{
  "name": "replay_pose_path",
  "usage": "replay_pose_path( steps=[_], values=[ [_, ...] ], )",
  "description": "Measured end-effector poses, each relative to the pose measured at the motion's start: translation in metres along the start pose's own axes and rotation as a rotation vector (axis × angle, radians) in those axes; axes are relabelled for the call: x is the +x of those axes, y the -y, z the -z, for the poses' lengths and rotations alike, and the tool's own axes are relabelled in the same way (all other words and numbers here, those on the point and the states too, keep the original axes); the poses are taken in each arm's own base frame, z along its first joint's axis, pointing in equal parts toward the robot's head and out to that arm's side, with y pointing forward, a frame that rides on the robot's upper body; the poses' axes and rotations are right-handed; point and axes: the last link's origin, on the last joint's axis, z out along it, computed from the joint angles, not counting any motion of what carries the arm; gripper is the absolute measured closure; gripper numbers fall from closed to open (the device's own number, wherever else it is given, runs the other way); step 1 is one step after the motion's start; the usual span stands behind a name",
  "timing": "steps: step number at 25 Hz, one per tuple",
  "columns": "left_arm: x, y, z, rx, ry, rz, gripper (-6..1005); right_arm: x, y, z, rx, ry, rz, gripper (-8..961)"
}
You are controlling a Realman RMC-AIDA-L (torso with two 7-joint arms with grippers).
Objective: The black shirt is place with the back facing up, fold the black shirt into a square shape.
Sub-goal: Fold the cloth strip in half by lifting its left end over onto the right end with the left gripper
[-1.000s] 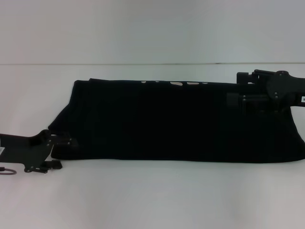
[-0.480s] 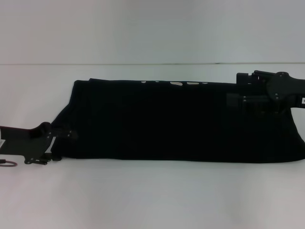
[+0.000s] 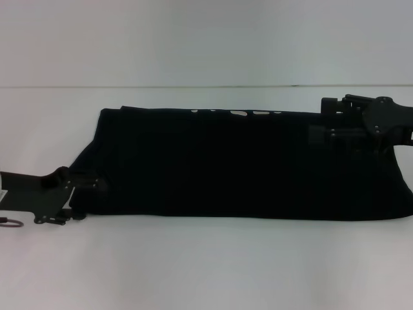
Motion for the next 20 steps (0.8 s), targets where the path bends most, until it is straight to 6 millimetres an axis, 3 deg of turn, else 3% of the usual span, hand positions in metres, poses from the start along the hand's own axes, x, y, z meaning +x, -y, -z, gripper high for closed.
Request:
replay_pose_path(
  steps=[20],
  values=[
    [-0.008,0.015,-0.003,-0.066,-0.031,0.129,176,-0.003,0.0,0.002,-0.002,0.014,0.011,25]
  ],
)
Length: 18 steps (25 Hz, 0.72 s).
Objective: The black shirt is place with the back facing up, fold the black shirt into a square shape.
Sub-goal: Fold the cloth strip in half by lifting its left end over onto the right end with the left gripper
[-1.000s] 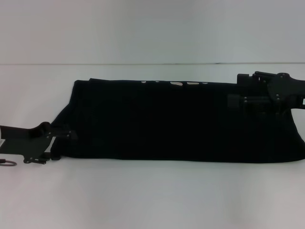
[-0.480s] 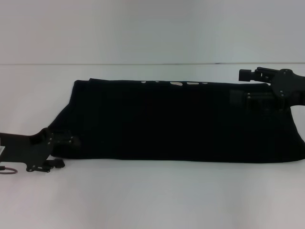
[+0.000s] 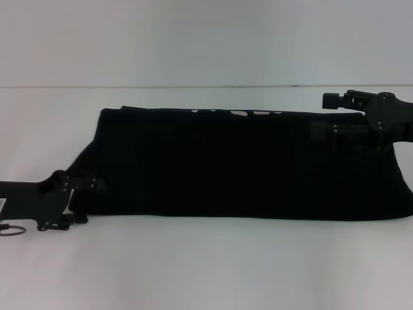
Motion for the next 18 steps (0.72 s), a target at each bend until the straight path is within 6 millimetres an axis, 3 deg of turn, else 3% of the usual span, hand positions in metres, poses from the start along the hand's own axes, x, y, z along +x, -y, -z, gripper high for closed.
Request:
replay_pose_path(
  steps=[18],
  values=[
    [0.0088,-0.0026,-0.001,0.016,-0.041,-0.015,177,-0.0023,0.0005,0.0016,0.006,0.024,0.0,26]
  ],
)
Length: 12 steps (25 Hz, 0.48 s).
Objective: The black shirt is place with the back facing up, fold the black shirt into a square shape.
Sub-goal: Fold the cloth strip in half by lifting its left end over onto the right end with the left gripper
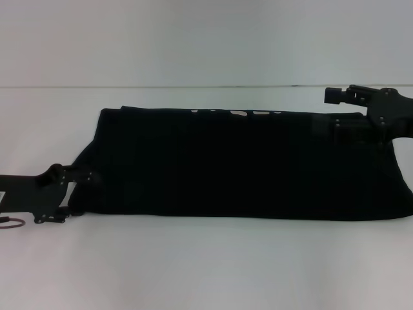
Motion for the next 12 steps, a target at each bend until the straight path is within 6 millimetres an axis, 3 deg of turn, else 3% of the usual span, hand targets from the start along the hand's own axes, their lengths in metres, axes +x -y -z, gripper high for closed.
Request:
replay_pose_path(
  steps=[12],
  values=[
    [0.0053,-0.0034,0.0011,0.007,-0.015,-0.035,177,-0.0002,-0.0008,-0.0005,-0.004,0.003,0.0,26]
  ],
)
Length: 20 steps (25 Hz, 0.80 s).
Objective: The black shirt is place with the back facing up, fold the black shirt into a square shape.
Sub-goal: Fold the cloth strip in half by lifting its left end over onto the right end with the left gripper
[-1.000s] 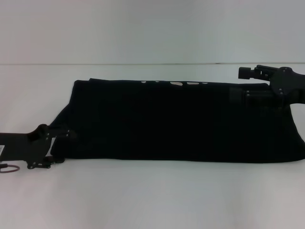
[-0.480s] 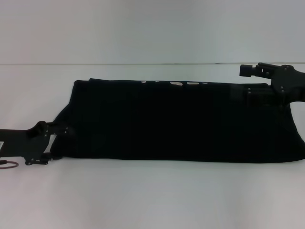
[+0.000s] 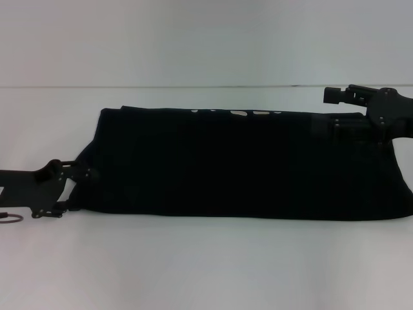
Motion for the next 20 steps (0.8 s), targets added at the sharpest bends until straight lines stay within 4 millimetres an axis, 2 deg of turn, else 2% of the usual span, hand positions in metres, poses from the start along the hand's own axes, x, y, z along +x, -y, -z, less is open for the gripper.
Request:
replay_pose_path(
  steps=[20],
  values=[
    [-0.0025,0.0004,-0.0051,0.009,0.01,-0.031,180,0.0011,0.0004,0.0002,0.0,-0.014,0.007,25]
  ],
)
